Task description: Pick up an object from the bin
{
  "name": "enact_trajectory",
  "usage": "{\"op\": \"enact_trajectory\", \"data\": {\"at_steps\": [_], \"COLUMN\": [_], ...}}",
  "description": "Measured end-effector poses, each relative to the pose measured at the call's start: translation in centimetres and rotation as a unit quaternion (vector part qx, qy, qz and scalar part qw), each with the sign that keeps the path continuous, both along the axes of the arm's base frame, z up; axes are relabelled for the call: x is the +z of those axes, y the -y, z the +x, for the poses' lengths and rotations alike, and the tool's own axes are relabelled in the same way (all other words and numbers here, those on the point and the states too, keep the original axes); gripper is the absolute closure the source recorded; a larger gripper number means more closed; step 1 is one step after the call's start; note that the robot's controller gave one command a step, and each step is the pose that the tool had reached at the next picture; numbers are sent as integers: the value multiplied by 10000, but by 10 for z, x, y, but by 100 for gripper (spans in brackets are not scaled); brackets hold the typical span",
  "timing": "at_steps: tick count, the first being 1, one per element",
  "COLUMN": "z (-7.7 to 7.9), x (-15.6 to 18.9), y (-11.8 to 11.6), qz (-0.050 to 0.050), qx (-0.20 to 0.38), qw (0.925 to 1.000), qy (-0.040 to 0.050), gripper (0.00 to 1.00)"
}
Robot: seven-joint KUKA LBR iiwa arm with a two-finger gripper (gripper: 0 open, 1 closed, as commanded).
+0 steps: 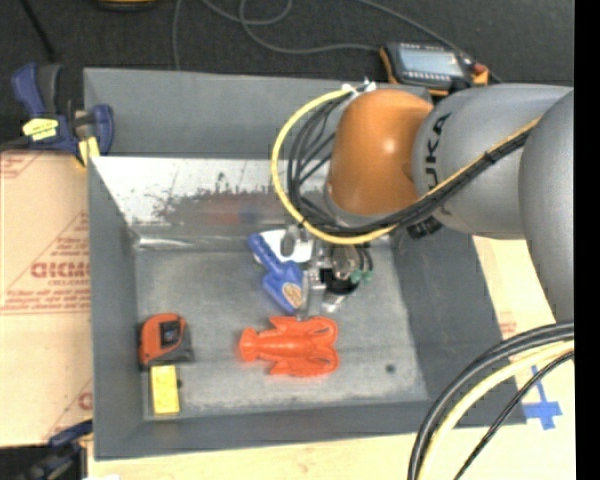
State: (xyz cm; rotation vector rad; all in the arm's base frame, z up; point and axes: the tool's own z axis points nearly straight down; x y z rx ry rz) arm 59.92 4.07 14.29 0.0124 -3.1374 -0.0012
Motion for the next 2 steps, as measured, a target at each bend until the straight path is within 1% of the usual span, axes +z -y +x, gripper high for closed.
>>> {"op": "enact_trajectory", "data": {"at_steps": [1, 2], "z": [2, -9], "x": [5, -42], "y": [0, 25], "qz": [3, -5], "qx": [-5, 315], "qw": [10000, 9995], "qy": [39, 67], "gripper": [0, 0]}}
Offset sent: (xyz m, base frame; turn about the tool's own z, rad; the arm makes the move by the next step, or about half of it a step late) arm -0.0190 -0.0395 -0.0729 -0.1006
